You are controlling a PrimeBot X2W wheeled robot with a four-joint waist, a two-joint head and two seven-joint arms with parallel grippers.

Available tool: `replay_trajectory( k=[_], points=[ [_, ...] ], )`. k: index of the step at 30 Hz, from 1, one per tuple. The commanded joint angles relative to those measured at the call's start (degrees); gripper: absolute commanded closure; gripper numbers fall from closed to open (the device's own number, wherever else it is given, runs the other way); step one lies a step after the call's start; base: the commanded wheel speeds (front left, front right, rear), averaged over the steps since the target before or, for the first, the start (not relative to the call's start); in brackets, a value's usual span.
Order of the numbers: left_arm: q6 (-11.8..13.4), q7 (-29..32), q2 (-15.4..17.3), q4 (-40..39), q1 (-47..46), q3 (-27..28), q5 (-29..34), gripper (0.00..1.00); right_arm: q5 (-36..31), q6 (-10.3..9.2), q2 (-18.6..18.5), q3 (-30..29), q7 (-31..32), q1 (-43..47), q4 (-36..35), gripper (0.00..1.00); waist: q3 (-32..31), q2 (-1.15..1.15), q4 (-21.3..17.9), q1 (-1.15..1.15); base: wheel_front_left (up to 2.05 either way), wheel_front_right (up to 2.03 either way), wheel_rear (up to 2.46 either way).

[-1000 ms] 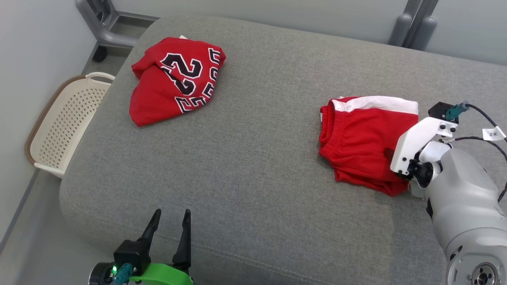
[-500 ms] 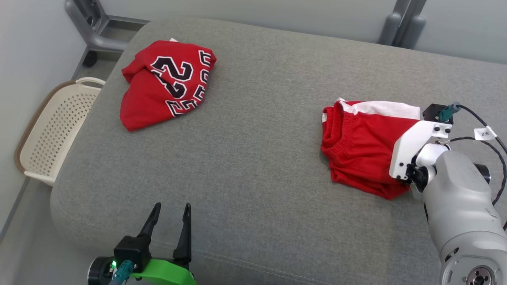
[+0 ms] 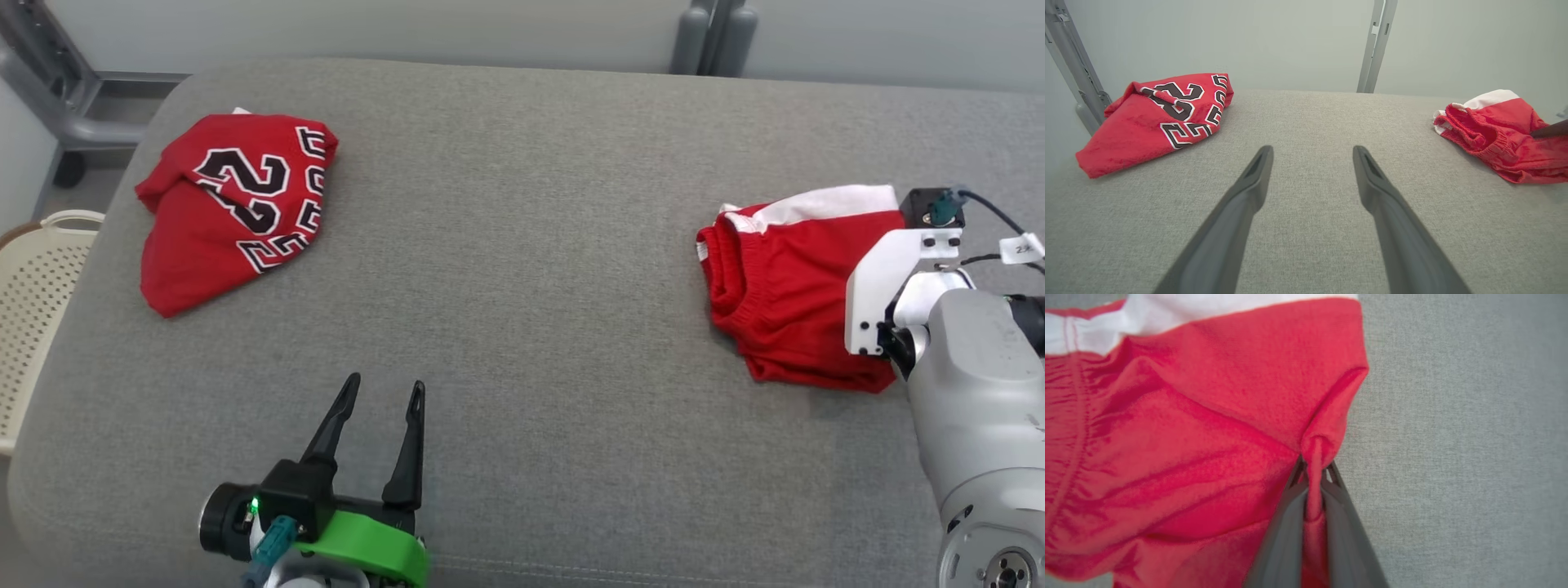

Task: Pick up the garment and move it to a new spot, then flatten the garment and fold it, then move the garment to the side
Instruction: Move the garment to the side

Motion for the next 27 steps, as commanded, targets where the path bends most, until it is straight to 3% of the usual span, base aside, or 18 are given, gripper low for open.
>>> replay_trajectory(
  k=[1,10,27],
  points=[
    [-0.20,-0.03,0.11,-0.90,-1.27,-0.31,0.51,0.00,-0.36,-0.09,-0.96,1.16,-1.08,-1.22,-0.31,1.00,2.92,0.00,-3.87,0.00,0.00,0.00,0.00],
    [-1.33,-0.03,0.13,-5.30,-6.34,-4.87,1.29,0.00,1.39,-0.10,-8.67,7.81,-4.17,-6.30,1.66,1.00,11.74,0.00,-8.41,0.00,0.00,0.00,0.00],
    [-2.88,-0.03,0.28,-13.21,-13.39,-11.33,4.79,0.00,5.93,-0.10,-24.80,17.19,-9.72,-13.92,5.59,1.00,24.07,0.00,-9.06,0.00,0.00,0.00,0.00]
  ],
)
